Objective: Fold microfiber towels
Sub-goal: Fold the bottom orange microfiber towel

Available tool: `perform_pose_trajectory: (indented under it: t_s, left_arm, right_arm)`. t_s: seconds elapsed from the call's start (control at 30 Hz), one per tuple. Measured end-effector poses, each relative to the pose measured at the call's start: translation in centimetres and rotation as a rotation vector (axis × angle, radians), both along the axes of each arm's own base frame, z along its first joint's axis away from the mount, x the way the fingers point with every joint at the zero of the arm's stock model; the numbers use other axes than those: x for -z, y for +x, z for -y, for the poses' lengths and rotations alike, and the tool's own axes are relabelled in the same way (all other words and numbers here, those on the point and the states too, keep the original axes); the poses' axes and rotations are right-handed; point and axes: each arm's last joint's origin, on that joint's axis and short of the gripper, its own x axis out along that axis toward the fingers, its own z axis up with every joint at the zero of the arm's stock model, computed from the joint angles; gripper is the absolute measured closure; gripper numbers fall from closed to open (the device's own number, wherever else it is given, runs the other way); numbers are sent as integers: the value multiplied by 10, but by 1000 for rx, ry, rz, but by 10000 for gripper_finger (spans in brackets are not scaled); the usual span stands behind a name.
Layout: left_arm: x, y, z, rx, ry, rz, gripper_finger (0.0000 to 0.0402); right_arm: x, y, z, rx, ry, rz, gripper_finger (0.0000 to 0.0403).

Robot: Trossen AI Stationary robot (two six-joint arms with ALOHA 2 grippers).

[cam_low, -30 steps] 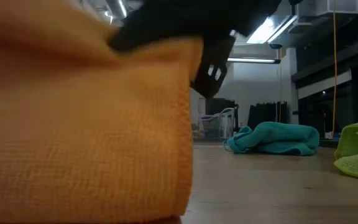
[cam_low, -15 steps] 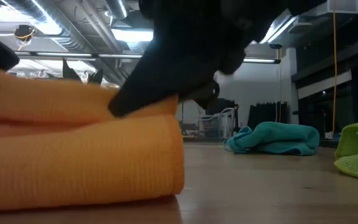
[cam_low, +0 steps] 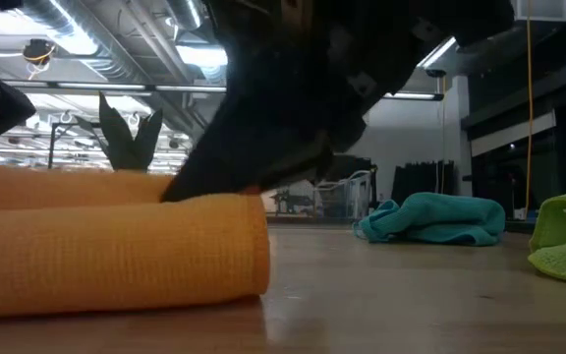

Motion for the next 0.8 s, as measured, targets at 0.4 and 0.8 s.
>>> perform_pose_trajectory:
  t_s: [0.4,0.8]
  left_arm:
    - [-4,9,-10,-46,46,-47,237]
    - [-54,10,-18,-12,141,-93,234]
  right_arm:
    - [-2,10,20,20,-36,21,214]
    - [-36,16,33,35,9,131,212]
